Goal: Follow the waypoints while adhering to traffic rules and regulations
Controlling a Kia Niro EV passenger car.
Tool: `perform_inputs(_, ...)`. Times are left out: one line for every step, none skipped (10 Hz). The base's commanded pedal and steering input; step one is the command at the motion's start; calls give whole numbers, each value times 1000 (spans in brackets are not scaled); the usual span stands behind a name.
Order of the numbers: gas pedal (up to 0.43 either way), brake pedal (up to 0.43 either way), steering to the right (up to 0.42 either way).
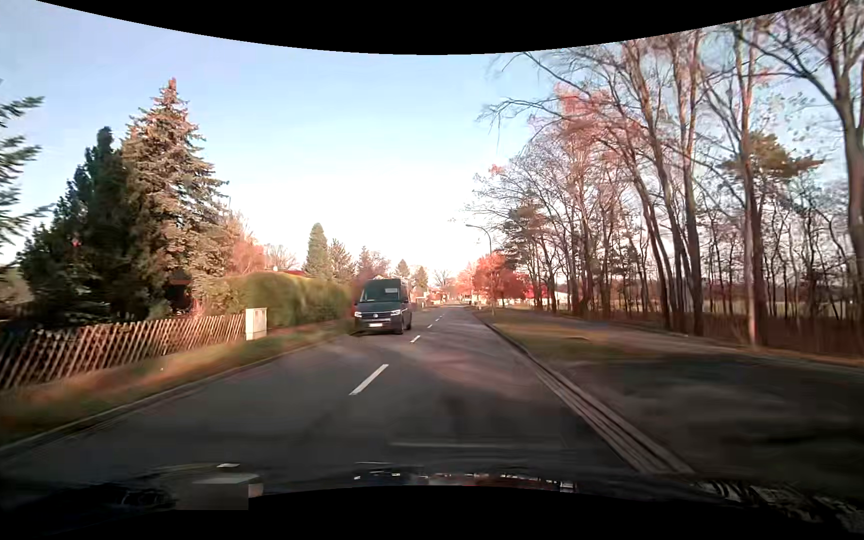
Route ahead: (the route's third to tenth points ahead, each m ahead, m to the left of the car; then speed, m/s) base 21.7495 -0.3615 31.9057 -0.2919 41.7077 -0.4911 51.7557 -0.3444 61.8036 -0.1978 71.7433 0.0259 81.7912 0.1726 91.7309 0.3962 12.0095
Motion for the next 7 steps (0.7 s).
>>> perform_inputs(98, 0, -2)
perform_inputs(98, 0, -3)
perform_inputs(98, 0, -3)
perform_inputs(98, 0, -3)
perform_inputs(98, 0, -3)
perform_inputs(98, 0, -3)
perform_inputs(110, 0, -2)
